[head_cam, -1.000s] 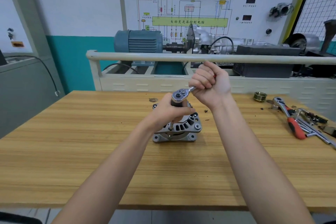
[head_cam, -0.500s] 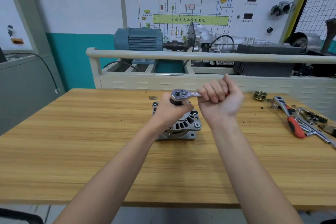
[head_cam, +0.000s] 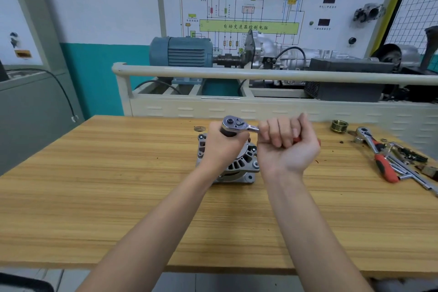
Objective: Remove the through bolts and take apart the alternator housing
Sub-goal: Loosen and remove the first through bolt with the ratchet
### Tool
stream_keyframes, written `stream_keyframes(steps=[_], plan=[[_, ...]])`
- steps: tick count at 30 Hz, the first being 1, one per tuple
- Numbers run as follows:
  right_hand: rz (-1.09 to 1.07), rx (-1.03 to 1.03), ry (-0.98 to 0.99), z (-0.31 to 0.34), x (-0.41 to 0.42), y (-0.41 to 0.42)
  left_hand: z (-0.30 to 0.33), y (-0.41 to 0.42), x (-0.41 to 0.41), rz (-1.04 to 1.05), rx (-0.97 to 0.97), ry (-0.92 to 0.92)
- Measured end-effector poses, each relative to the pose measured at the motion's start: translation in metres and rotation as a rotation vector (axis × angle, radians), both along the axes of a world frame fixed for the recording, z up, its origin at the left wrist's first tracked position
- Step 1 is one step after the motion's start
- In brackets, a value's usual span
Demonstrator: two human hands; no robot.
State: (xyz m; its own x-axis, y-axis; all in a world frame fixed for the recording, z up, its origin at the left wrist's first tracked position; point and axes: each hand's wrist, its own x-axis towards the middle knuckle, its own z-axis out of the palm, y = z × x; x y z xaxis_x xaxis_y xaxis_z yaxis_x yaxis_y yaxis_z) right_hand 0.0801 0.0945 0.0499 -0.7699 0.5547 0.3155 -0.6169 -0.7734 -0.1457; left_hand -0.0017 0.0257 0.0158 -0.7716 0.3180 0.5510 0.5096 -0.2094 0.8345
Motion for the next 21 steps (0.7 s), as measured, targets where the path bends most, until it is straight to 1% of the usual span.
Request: stream_keyframes(steps=[2,4,9,10,12,13,15,18,21], plan=[[-0.024,0.016,0.036,-0.004,0.004,-0.004,-0.001,-0.001,0.003,-0.006,-0.005,-0.013],[0.031,0.056,0.007,0.002,0.0,0.004,-0.001,-0.008,0.001,-0.058,-0.09,0.019],[0.407,0.156,-0.098,0.029,-0.026,0.032,0.019,-0.029,-0.009,-0.352,-0.404,0.092],[0.462,0.161,-0.111,0.032,-0.031,0.034,0.021,-0.029,-0.01,-0.391,-0.437,0.088],[0.511,0.156,-0.123,0.035,-0.036,0.036,0.02,-0.026,-0.009,-0.416,-0.407,0.045],[0.506,0.143,-0.121,0.034,-0.036,0.036,0.017,-0.024,-0.009,-0.386,-0.365,0.025],[0.431,0.098,-0.108,0.029,-0.031,0.032,0.009,-0.017,-0.006,-0.257,-0.267,0.02],[0.187,0.018,-0.057,0.014,-0.015,0.018,0.002,-0.008,-0.002,-0.075,-0.117,0.025],[0.004,-0.023,0.012,-0.001,0.002,0.0,-0.001,-0.001,0.002,0.03,-0.006,0.001]])
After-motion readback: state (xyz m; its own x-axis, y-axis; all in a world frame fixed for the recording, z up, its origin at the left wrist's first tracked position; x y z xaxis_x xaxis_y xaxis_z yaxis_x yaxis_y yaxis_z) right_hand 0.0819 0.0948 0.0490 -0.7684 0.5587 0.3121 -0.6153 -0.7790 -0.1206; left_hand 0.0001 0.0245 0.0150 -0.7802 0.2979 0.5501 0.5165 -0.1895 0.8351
